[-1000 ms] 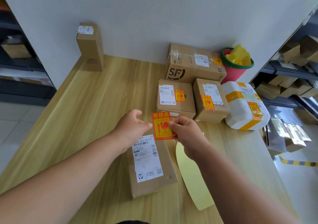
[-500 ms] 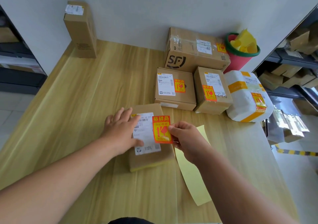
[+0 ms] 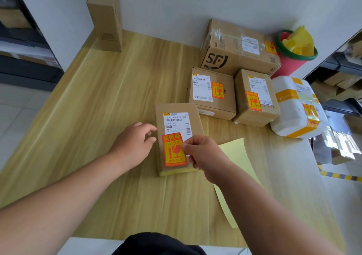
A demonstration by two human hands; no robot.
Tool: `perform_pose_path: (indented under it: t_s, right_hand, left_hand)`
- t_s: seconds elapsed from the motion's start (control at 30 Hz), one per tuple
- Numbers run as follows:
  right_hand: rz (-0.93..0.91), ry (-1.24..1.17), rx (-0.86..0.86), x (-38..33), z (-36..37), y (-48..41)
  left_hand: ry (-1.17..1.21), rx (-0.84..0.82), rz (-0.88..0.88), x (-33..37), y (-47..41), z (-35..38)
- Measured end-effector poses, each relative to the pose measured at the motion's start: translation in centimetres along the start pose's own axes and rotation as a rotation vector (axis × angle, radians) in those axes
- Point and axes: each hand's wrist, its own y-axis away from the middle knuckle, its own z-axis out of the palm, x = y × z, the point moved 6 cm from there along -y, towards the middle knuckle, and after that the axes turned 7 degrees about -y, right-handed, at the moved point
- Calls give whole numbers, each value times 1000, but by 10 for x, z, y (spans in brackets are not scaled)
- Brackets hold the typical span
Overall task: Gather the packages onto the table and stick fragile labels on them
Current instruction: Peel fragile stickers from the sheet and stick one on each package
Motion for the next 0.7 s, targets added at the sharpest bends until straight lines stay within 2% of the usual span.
perform_pose_path:
  t_s: [0.23, 0.7]
  right_hand:
    - [14, 95, 20, 3, 10, -4]
    - [-42, 221, 77, 1, 13, -10]
  left_hand:
    - [115, 1, -36, -9, 17, 8]
    - [116, 17, -43, -9, 21, 12]
